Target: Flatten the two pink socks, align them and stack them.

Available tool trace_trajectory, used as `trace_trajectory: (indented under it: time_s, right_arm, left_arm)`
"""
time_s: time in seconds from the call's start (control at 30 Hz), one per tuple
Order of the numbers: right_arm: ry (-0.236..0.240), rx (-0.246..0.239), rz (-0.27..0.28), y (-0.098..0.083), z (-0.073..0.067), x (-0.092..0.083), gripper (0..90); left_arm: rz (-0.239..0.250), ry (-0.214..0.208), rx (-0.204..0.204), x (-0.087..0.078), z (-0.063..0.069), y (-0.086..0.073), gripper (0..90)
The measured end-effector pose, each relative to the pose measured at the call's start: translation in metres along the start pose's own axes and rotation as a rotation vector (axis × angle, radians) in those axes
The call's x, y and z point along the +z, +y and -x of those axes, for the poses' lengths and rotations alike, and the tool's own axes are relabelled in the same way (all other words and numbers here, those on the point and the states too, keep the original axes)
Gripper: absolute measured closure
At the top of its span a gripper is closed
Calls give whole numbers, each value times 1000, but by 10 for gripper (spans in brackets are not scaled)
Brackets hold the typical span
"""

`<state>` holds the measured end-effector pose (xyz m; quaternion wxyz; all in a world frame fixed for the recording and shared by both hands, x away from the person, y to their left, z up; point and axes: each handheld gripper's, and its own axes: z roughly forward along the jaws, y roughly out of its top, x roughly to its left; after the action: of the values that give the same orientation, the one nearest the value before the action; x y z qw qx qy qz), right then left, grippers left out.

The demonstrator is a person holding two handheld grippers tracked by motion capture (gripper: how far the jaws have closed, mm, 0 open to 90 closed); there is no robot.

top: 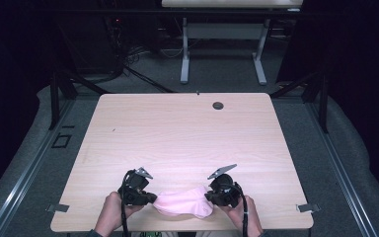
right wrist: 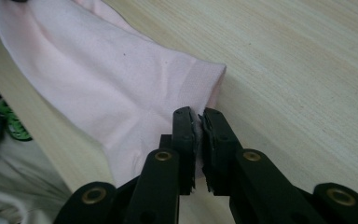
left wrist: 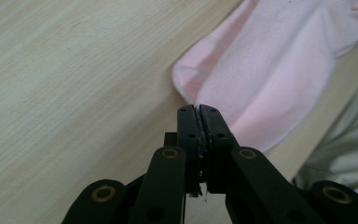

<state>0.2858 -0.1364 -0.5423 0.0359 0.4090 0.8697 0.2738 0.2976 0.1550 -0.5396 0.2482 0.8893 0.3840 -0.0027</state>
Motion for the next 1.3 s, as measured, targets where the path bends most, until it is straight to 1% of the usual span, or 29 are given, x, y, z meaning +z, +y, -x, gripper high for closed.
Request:
trace_trajectory:
  time_s: [0.03,0.07,0.1,0.13,0.2,0.23,0.27,0.3,0.33,0.37,0.4,0.5,0.57,0.6,0.63,0.7,0.77,0.8,0.83,0.87,0.9,0.97,1.0,1.07,1.1,1.13,1.17,1.23,1.3]
  right_arm:
    - [-9,-14,-8,-1,-1,3,828]
    - [-32,-27,0,-3,-3,7,821]
    - [-58,-47,-10,-4,-6,9,818]
    - [-68,-54,-3,-5,-8,11,814]
    - [-82,-63,4,-7,-10,13,800]
    - [-92,-72,-9,-7,-10,12,791]
    - [-100,-69,5,-8,-11,13,782]
    - [-108,-80,1,-8,-10,13,765]
    - [-109,-81,4,-8,-10,13,744]
    - [-115,-83,5,-9,-10,13,733]
    - [-118,-82,7,-9,-9,13,721]
    - [-115,-66,9,-11,-7,11,659]
    - [-102,-52,43,-13,-4,8,602]
    - [-103,-44,58,-14,-3,6,599]
    - [-101,-44,73,-15,-2,2,574]
    - [-104,-33,118,-17,1,-2,506]
    - [-109,-19,152,-18,5,-9,382]
    - [-119,-10,163,-18,6,-12,303]
    - [-139,0,181,-18,8,-16,231]
    - [-156,4,201,-18,10,-20,170]
    - [-161,6,208,-19,13,-25,139]
    - [-162,24,234,-20,21,-35,107]
    - [-167,42,254,-23,26,-40,78]
    - [-178,58,277,-26,33,-46,39]
    - [-184,71,286,-29,37,-48,25]
    - [-184,71,286,-29,37,-48,25]
    - [-224,78,280,-35,45,-51,0]
    - [-245,94,286,-41,51,-52,0]
    - [-270,118,288,-47,59,-51,0]
  left_arm:
    - [4,24,-5,2,0,0,839]
    - [2,40,-6,5,1,0,819]
    - [4,56,-1,6,2,0,808]
    - [4,78,4,8,4,0,792]
    - [3,104,14,12,6,-2,763]
    - [0,131,23,13,8,-2,739]
    - [-6,154,36,14,9,-2,711]
    - [-5,181,42,15,10,-2,672]
    - [-2,195,39,15,10,-3,601]
    - [6,207,37,15,11,-3,554]
    - [13,218,37,14,11,-4,514]
    - [51,223,23,8,11,-6,372]
    - [79,231,16,2,11,-8,300]
    - [98,234,11,-2,10,-9,274]
    - [106,234,8,-4,9,-9,245]
    - [129,243,-3,-10,8,-10,196]
    - [148,254,-12,-15,6,-12,162]
    - [162,258,-19,-17,5,-13,151]
    - [172,267,-26,-19,2,-14,145]
    - [181,283,-36,-22,-1,-16,131]
    - [184,289,-46,-24,-5,-18,113]
    - [201,312,-71,-28,-14,-23,82]
    - [203,320,-79,-29,-17,-25,69]
    - [215,333,-111,-31,-25,-31,41]
    - [225,348,-131,-32,-29,-34,29]
    - [225,348,-131,-32,-29,-34,16]
    - [237,360,-172,-32,-39,-42,2]
    - [246,376,-211,-30,-48,-50,1]
    - [243,389,-246,-26,-57,-57,1]
